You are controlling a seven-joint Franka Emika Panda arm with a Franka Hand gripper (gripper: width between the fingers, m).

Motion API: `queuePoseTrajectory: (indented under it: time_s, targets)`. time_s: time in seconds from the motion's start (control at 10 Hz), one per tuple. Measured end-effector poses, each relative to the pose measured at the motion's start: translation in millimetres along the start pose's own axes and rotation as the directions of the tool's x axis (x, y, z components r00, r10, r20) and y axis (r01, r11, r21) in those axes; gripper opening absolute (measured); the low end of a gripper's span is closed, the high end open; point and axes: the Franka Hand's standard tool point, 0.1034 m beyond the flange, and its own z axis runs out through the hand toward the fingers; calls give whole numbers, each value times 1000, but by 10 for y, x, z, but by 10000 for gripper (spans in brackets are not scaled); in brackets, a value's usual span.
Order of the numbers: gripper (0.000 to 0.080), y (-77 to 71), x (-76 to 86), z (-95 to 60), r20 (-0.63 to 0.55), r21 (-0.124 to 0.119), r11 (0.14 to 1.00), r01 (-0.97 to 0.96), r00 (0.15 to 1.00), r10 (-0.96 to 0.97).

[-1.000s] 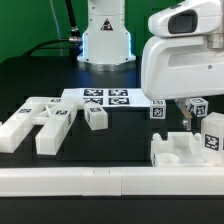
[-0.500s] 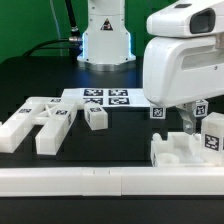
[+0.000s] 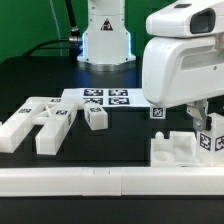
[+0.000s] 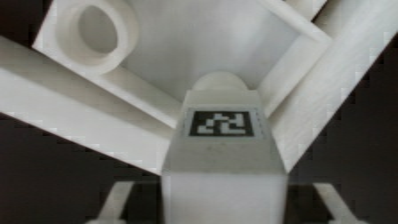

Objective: Assemble chair

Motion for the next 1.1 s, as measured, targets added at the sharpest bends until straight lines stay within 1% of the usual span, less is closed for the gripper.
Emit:
queuePoseTrajectory:
  time_s: [0.1, 0.3, 0.5, 0.6, 0.8, 0.9, 1.1]
  targets:
    - [289, -4, 1, 0, -1, 3, 993, -116, 993, 116]
    - [289, 11, 3, 0, -5, 4, 958, -287, 958, 287]
    - [289, 24, -2, 0, -3, 4, 889, -458, 889, 458]
    - [289, 5, -4, 3, 1, 5, 818, -575, 818, 575]
    - [291, -16, -7, 8, 6, 4, 707, -708, 707, 708]
    - [291, -30, -3, 12, 10, 7, 605, -796, 605, 796]
    - [291, -49, 4, 17, 12, 7, 496, -868, 496, 868]
